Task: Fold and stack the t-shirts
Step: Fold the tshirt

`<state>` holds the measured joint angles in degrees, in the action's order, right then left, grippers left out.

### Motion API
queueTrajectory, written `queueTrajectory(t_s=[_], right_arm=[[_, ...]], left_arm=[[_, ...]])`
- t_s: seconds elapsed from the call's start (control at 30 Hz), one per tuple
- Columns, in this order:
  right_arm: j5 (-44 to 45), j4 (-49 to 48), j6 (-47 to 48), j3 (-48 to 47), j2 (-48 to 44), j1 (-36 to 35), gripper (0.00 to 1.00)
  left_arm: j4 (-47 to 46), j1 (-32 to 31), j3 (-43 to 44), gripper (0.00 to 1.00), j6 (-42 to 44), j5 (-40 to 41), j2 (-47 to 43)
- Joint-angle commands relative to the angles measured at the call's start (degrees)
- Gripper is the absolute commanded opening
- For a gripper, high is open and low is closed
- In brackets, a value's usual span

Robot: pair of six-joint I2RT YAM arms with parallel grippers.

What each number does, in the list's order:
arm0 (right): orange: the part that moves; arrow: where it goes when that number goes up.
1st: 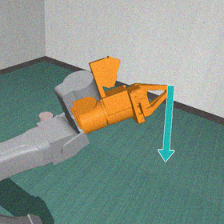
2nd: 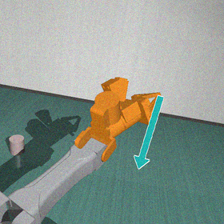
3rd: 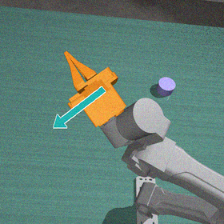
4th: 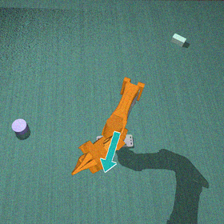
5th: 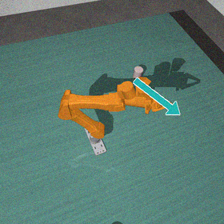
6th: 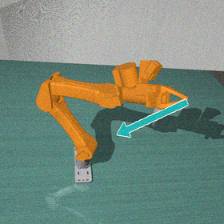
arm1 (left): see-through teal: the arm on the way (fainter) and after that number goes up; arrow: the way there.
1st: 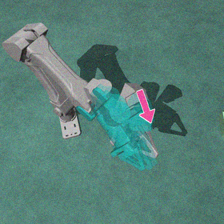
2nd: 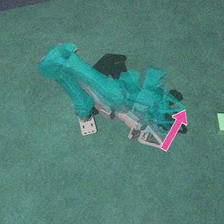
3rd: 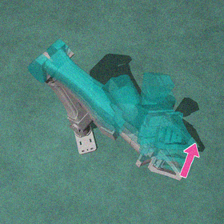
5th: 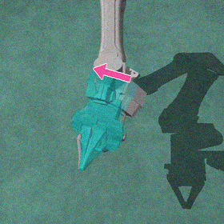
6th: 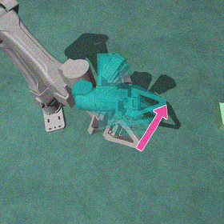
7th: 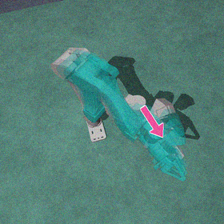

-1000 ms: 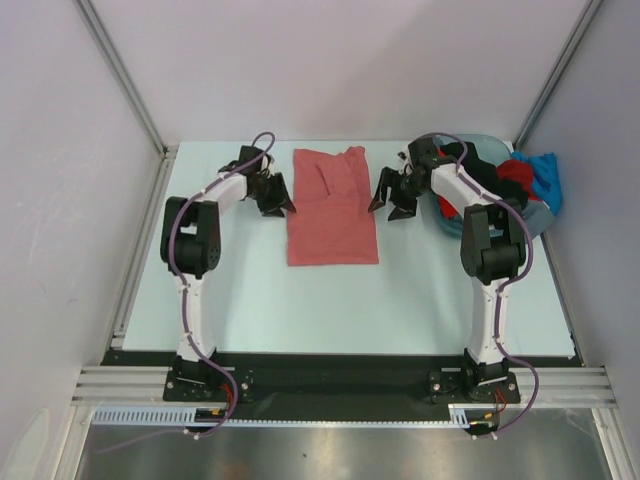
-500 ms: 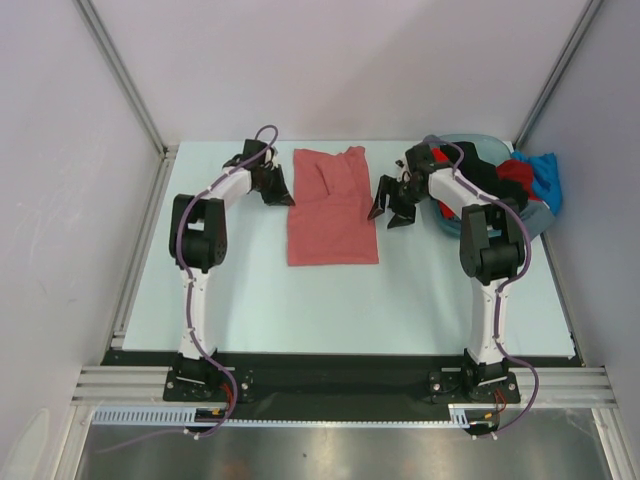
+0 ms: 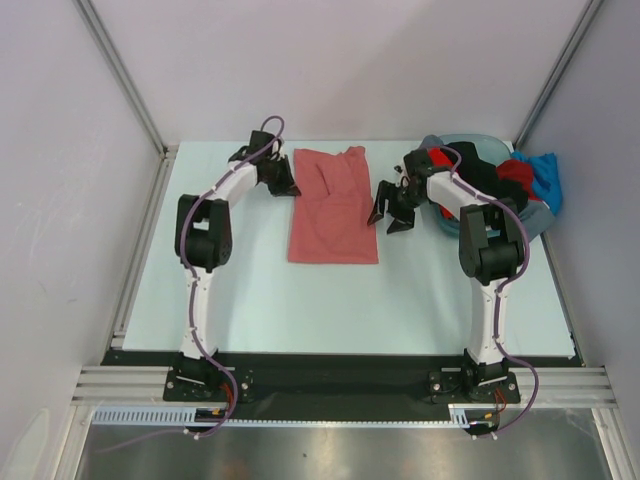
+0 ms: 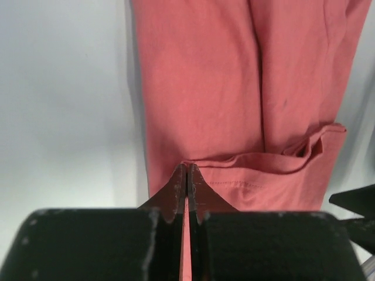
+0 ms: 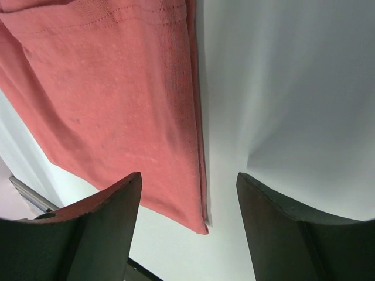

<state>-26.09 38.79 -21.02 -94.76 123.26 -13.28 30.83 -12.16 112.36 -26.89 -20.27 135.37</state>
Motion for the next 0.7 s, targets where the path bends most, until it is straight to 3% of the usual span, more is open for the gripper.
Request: queueTrajectory(t_s=[0.0,0.37,0.47,0.6,0.67], right_arm=[[0.3,-0.5,-0.3,0.5,-2.9,-0.3,0.72],[0.6,-0.3,-0.9,0.9,-3.9,-1.2,0.72],[0.6,-0.2,-0.7,1.1,-4.0,-1.4,0.72],[0.9,0.1,-0.8,1.2,-4.5,-1.5,0.72],[2.5,0.2,-1.4,2.0,-5.2,-1.5,0.73]], left_arm=[[2.9,0.1,4.7,0.01,-0.5,3.9,4.0],[6.8,0.4,8.1,0.16,1.6,6.5,6.5],[8.0,0.4,8.2,0.25,2.1,8.2,4.6],[9.6,0.4,7.7,0.44,1.8,11.1,0.1],[10.5,0.4,7.2,0.48,1.6,12.2,-2.2]])
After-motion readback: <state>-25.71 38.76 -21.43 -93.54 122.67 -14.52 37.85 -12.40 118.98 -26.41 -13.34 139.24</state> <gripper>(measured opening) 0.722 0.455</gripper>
